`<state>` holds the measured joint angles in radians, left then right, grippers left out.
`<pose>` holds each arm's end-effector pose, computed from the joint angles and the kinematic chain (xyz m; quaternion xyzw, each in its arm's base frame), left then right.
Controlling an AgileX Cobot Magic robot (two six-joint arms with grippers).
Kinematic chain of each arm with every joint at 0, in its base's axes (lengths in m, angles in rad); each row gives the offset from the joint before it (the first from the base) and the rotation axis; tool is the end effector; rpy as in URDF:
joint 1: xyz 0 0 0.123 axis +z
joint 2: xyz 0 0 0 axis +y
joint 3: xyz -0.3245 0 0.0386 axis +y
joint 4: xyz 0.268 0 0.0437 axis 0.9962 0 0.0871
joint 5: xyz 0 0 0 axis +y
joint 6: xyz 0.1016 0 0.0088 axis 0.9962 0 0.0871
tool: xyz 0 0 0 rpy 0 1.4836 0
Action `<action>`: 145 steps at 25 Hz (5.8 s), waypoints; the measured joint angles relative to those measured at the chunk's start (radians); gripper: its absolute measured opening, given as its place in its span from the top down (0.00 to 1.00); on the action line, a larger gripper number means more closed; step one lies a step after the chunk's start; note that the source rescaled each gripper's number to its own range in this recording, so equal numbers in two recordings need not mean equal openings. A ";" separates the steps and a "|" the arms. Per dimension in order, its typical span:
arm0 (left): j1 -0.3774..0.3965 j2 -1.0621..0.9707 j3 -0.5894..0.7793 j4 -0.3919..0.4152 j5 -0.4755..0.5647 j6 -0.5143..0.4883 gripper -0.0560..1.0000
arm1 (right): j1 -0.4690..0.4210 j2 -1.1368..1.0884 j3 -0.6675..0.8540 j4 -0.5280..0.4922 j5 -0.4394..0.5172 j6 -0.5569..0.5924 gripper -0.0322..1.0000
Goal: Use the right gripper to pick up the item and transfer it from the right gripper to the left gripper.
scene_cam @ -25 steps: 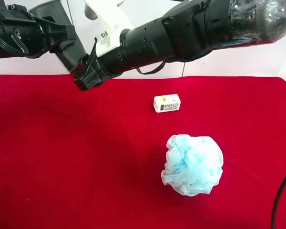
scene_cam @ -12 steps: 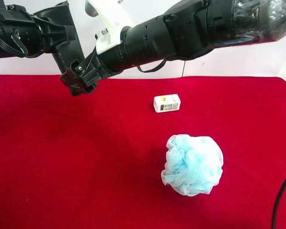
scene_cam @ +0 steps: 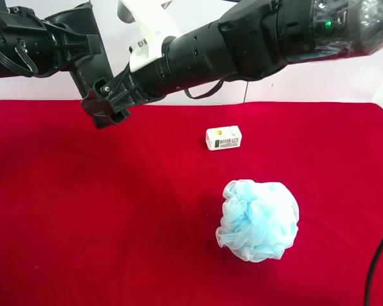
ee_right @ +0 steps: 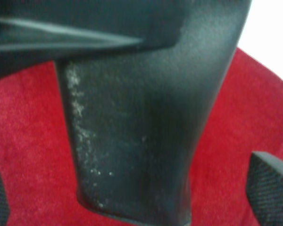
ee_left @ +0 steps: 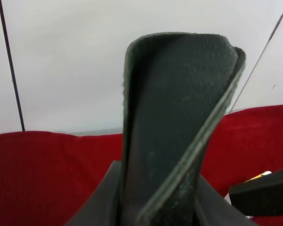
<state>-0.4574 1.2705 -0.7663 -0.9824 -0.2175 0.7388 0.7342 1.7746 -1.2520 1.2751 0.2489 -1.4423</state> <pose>0.2706 -0.1129 0.3240 0.0364 0.8010 -0.1324 0.5826 0.3135 0.3154 0.2887 -0.4304 0.7428 0.2368 0.4550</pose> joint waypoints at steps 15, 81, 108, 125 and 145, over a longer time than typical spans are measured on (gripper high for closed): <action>0.000 0.000 0.000 0.000 0.000 0.000 0.92 | 0.000 -0.246 0.000 -0.922 0.336 0.962 0.00; 0.000 0.036 -0.072 0.001 0.305 0.002 0.93 | -0.269 -1.776 0.770 -1.333 0.817 1.481 0.00; 0.409 0.539 -0.328 0.163 0.542 -0.009 0.93 | -0.598 -1.776 0.770 -1.333 0.817 1.481 0.00; 0.437 0.701 -0.463 0.254 0.547 -0.015 0.95 | -0.598 -1.776 0.771 -1.332 0.817 1.481 0.00; 0.439 0.707 -0.463 0.318 0.488 -0.009 0.01 | -0.598 -1.776 0.771 -1.332 0.817 1.481 0.00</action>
<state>-0.0181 1.9778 -1.2291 -0.6643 0.2704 0.7301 0.1365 -0.0015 -0.4812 -0.0574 1.0656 0.0387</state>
